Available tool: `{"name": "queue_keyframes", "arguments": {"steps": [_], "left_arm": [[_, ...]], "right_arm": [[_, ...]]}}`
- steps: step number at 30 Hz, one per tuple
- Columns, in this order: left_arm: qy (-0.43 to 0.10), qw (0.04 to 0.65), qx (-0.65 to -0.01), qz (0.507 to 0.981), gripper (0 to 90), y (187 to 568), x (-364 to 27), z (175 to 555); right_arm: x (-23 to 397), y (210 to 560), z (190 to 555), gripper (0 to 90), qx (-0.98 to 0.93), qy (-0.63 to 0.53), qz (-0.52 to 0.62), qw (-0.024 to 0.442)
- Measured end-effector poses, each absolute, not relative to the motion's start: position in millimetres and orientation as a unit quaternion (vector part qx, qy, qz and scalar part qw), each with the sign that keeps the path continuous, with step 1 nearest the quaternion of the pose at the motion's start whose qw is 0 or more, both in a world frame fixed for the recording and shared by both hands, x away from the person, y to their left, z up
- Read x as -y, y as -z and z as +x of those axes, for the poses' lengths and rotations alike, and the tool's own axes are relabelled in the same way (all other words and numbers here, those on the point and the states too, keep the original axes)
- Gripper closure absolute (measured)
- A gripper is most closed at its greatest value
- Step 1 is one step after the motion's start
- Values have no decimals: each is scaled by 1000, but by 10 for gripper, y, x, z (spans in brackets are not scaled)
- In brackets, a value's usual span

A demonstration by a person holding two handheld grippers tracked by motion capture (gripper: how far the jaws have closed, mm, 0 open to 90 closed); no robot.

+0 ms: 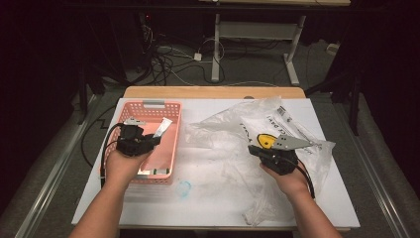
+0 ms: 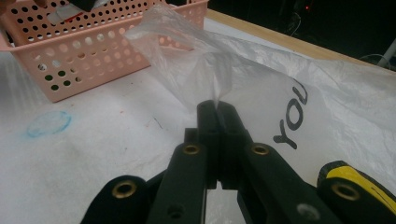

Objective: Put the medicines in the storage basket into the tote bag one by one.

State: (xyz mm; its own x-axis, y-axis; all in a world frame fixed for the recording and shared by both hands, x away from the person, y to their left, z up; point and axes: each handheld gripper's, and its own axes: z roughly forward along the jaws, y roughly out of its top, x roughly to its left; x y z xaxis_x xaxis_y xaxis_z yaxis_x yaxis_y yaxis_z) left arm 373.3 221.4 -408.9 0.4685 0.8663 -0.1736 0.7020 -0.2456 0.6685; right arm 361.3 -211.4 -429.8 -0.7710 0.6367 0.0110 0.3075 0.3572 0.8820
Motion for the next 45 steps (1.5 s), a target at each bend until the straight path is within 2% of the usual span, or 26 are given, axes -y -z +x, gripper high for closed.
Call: {"name": "queue_keyframes", "arguments": {"steps": [19,30,45], "left_arm": [[-142,408,-471,769,688,4178,-2132,3323],[-140,429,-462,764,688,4163,-2117,3244],[-136,447,-420,778,688,4028,-1867,3129]], "right_arm": [[2119,4293,3579,900,-806,-486,292,170],[2137,4269,3566,900,-802,-489,295,176],[2127,4262,3562,900,-802,-491,292,175]]}}
